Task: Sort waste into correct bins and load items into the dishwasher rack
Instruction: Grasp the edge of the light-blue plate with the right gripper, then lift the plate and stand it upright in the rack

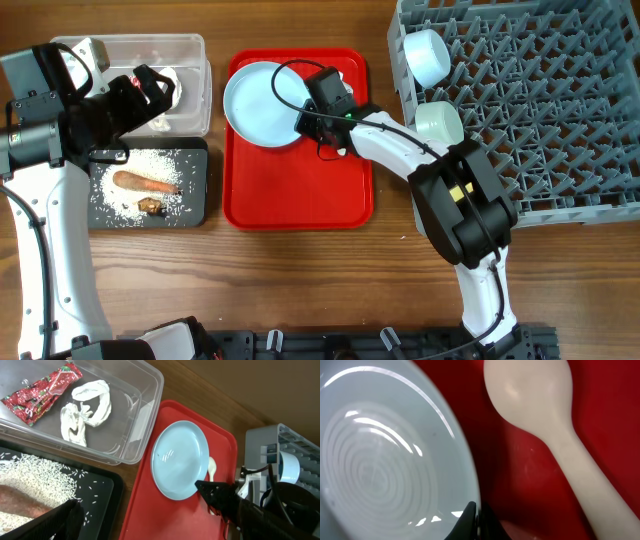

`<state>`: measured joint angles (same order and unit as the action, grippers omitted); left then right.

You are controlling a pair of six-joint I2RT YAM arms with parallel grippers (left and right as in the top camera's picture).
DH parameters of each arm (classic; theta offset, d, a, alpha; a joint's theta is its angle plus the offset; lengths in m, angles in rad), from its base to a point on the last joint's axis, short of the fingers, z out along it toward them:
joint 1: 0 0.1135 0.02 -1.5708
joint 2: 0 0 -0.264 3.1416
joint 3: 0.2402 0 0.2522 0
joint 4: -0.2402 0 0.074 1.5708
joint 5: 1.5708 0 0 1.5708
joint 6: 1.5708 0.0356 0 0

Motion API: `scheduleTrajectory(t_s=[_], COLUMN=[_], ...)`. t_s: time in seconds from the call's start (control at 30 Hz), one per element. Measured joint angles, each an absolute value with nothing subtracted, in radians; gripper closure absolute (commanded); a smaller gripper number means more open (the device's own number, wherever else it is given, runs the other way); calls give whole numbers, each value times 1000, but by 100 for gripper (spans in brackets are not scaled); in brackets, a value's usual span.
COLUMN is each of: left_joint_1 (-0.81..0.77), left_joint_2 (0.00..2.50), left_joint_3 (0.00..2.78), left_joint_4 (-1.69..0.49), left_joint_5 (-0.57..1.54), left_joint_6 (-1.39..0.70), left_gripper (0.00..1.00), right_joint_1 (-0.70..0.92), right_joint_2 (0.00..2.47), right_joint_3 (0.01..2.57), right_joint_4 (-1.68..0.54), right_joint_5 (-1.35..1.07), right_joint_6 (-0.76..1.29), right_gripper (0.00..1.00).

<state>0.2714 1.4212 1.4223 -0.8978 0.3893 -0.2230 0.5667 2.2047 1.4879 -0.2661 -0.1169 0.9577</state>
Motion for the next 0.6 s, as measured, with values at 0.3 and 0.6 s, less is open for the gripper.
scheduleTrajectory(t_s=[0.3, 0.6], left_joint_1=[271, 271], left_joint_2=[1421, 1421], left_joint_3=[1422, 1422], left_joint_4=[-898, -898], left_joint_5=[389, 389], left_joint_6=[-223, -223], left_gripper=[0, 0], right_joint_1=[545, 544], right_joint_2=[2189, 2173], right_joint_3=[1509, 1595], right_joint_4=[-404, -593], right_joint_5=[-168, -122], right_joint_6=[923, 733], right_gripper=[96, 96])
